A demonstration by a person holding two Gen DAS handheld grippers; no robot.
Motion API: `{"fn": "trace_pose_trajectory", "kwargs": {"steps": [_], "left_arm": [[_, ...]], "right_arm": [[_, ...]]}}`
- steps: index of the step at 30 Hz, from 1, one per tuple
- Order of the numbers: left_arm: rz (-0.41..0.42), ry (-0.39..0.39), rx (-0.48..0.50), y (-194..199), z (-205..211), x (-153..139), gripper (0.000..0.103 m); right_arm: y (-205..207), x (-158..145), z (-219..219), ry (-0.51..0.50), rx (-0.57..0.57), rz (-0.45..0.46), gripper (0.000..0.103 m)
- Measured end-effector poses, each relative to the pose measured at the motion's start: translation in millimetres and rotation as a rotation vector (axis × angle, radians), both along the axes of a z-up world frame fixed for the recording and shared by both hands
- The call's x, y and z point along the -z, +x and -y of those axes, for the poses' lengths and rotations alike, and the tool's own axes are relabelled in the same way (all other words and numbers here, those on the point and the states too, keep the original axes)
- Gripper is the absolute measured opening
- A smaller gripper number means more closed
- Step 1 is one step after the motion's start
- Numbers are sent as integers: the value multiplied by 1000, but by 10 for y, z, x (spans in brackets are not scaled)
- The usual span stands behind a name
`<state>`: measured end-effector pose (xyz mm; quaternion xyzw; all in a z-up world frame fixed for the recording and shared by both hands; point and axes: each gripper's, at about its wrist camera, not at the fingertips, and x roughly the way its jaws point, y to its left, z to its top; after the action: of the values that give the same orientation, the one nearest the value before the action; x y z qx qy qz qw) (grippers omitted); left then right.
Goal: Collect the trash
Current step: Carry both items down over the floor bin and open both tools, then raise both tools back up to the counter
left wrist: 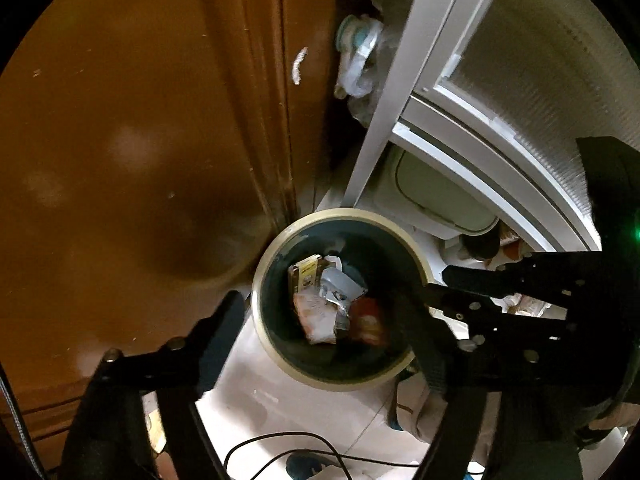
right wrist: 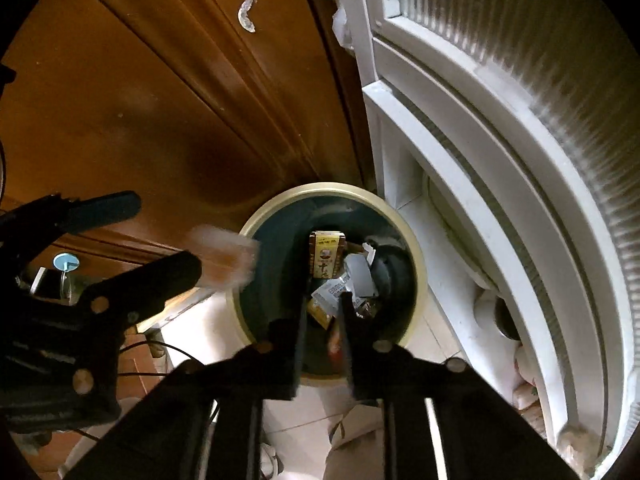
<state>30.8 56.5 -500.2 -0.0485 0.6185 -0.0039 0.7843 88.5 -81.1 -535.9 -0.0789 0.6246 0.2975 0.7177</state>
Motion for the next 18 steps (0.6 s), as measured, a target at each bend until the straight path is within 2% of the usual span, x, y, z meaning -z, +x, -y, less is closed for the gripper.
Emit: {"fn": "trace_pose_trajectory", "kwargs": {"steps": [5, 9, 12, 18], "left_arm": [[2, 13, -11, -62, -6, -126, 83], [4, 17, -10, -139, 5, -352, 83], [6, 6, 0, -250, 62, -650, 83], [51, -16, 40, -450, 242, -1403, 85]], "right_arm": [[30, -138, 43, 10, -7, 13, 20], [23, -317, 87, 2, 6, 24, 20], [-37, -538, 171, 0, 14, 27, 20], [-211, -1333, 255, 11, 20, 56, 20]]}}
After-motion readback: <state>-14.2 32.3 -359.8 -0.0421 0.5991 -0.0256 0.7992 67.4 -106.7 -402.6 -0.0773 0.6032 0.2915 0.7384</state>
